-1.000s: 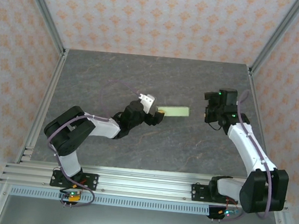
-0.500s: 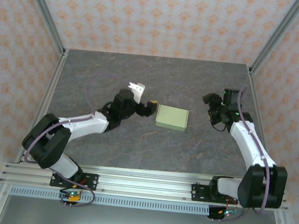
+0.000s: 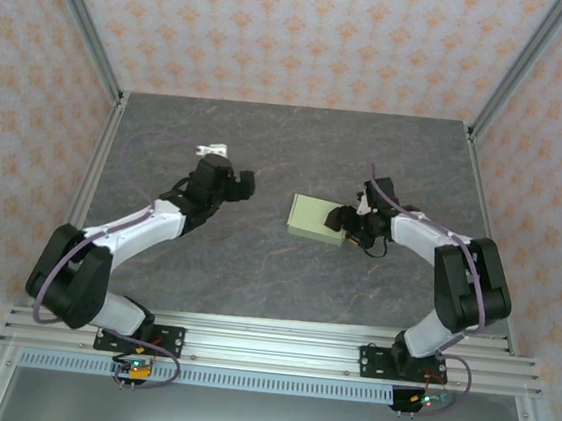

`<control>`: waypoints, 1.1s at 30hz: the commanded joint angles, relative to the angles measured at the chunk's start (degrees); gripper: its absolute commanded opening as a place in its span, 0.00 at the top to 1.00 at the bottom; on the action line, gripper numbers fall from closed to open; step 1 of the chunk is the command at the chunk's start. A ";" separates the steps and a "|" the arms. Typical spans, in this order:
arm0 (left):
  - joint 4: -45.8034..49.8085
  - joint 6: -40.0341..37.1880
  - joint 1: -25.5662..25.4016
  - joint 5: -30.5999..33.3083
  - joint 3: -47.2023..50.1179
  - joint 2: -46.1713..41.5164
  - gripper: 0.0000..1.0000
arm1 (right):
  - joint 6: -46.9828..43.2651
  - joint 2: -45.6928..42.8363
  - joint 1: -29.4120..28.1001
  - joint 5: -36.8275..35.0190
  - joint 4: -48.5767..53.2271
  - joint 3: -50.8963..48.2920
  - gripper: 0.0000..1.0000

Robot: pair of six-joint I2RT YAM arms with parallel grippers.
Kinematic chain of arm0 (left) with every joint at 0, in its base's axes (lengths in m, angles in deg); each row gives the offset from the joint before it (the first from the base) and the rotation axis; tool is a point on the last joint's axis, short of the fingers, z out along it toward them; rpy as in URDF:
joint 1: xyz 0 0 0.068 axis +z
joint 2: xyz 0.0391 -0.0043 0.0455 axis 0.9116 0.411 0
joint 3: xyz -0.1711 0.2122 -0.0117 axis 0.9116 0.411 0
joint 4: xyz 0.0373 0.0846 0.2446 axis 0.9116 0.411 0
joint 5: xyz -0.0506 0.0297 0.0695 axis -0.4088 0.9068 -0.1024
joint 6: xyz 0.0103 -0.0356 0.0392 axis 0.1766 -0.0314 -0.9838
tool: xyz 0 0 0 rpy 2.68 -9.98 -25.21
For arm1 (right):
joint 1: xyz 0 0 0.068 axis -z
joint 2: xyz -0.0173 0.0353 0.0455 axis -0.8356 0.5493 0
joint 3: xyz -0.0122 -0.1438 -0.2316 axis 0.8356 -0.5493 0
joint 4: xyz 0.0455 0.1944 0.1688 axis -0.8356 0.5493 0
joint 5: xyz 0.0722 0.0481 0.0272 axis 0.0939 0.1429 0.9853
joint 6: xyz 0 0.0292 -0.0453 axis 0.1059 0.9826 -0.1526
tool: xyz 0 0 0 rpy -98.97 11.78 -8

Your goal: Fold the paper box

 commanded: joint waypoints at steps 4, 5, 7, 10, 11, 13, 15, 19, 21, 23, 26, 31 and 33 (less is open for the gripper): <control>9.21 0.85 8.80 11.01 3.67 -6.61 0.00 | -11.06 7.88 -4.28 10.47 -5.84 8.96 0.36; 9.80 0.20 9.92 10.63 3.77 -7.17 0.00 | -11.13 8.27 -5.96 11.57 -6.37 9.59 0.36; 9.19 -2.32 11.16 11.56 5.06 -9.61 0.00 | -11.89 7.84 -8.38 10.40 -5.55 10.76 0.36; 3.95 -5.82 12.52 15.08 9.02 -12.83 0.00 | -11.67 4.02 -8.62 2.22 -2.90 11.24 0.33; 1.65 -6.79 12.53 16.74 10.48 -13.42 0.00 | -11.55 2.21 -8.67 -0.20 -2.56 10.79 0.28; -2.54 -8.71 12.53 17.21 13.37 -14.40 0.00 | -10.80 -4.00 -8.72 -4.56 -3.96 8.02 0.19; -4.73 -8.80 12.57 19.16 15.21 -15.04 0.00 | -11.00 -10.94 -8.73 -10.97 -5.68 4.52 0.14; -12.79 -13.37 12.62 19.71 18.06 -14.86 0.00 | -15.68 -25.71 -8.71 -28.01 -7.70 -2.00 0.11; -16.44 -18.26 12.62 15.63 20.16 -15.66 0.00 | -17.33 -31.14 -8.64 -38.23 -8.12 -4.38 0.09; -17.75 -19.25 12.63 16.83 21.97 -16.47 0.00 | -19.61 -35.82 -8.30 -49.44 -10.76 -7.61 0.05; -20.83 -20.98 13.39 17.37 24.61 -16.00 0.00 | -23.45 -39.90 -6.72 -58.37 -16.92 -13.29 0.01; -27.19 -19.57 14.41 16.57 29.82 -16.06 0.00 | -16.67 -44.95 3.49 -56.58 -31.55 -28.80 0.01; -27.44 -19.67 15.34 14.19 29.94 -16.28 0.00 | -14.57 -44.40 5.95 -56.77 -36.04 -33.66 0.01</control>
